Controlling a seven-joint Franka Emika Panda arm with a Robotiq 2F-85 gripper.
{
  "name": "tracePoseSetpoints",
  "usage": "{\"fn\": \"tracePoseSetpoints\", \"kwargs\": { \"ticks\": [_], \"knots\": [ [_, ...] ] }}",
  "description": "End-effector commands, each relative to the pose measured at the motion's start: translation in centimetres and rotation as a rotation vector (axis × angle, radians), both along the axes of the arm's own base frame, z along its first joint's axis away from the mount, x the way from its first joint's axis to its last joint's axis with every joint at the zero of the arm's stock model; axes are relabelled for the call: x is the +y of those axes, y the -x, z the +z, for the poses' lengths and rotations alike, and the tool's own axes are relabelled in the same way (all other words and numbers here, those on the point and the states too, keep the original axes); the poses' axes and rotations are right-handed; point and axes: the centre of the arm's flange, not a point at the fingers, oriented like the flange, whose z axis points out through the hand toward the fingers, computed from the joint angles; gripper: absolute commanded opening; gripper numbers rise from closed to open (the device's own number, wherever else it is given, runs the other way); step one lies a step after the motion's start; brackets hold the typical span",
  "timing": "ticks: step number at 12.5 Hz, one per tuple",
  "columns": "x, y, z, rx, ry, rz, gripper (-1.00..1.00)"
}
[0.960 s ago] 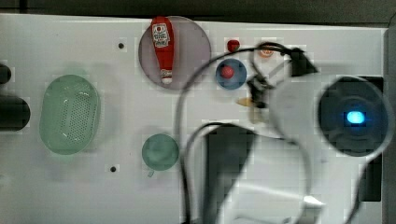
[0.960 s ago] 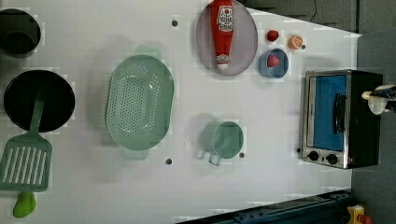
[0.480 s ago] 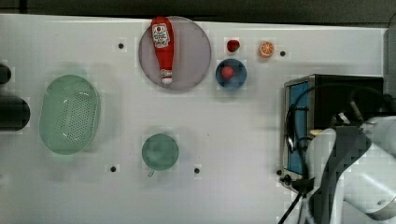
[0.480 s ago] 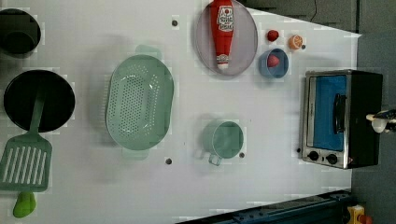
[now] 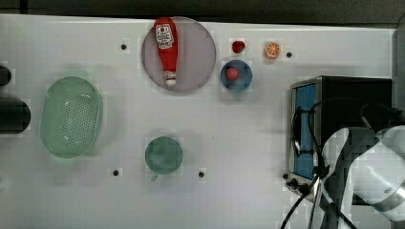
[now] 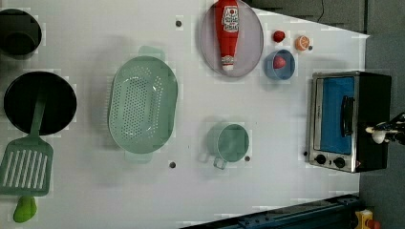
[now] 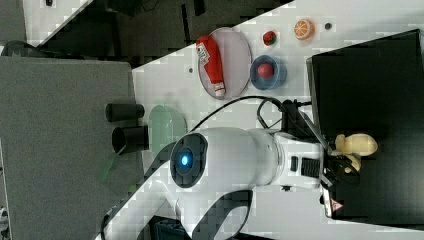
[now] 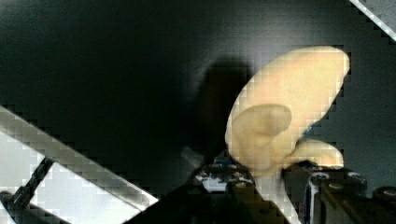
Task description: Pick banana from table and place on oven.
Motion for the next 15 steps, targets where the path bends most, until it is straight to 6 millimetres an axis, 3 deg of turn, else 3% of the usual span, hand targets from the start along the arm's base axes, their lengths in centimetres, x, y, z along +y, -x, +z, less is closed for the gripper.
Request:
{"fn": "tracePoseSetpoints", "kwargs": {
  "ticks": [1, 5, 8, 10, 12, 15],
  "knots": [
    [2.2, -3.1, 3.2, -0.085, 0.042, 0.111, 0.02],
    [2.1, -3.2, 3.8, -0.091, 0.051, 0.118, 0.93],
    [4.1, -5.0, 7.0, -0.077, 0.068, 0.212, 1.00],
    [8.6, -6.4, 10.0, 0.001, -0.020, 0.358, 1.00],
    [15.6, -7.4, 13.5, 0.058, -0.118, 0.441, 1.00],
    [26.7, -9.6, 21.0, -0.093, -0.082, 0.331, 1.00]
  ]
}}
